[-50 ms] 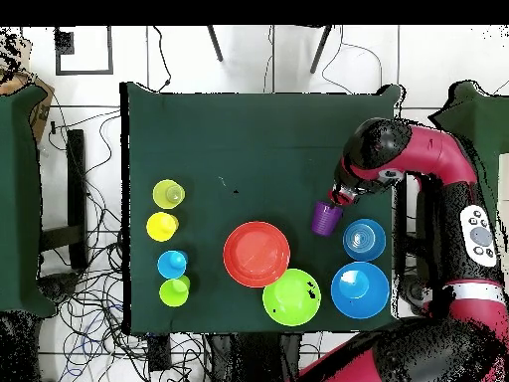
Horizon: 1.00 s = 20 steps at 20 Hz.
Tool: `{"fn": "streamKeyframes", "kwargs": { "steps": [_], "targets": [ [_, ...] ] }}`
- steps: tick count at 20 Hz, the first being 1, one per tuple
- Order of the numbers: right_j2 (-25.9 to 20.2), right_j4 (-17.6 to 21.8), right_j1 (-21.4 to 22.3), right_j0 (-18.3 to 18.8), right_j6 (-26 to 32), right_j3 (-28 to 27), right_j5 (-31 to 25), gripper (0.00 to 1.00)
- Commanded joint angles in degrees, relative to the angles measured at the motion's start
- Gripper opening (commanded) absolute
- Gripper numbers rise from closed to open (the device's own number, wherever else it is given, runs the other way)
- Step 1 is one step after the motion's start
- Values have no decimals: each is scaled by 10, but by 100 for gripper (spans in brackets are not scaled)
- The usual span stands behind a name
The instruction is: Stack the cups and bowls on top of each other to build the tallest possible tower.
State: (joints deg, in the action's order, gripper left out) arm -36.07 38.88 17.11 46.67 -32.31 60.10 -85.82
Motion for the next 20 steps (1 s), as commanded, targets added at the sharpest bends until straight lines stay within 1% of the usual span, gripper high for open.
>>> {"fn": "streamKeyframes", "kwargs": {
  "steps": [1,11,20],
  "targets": [
    [18,21,-32,-7,67,-7,14,100],
    [25,24,-38,-3,74,3,2,100],
    [25,19,-42,-5,74,5,-14,100]
  ]
}}
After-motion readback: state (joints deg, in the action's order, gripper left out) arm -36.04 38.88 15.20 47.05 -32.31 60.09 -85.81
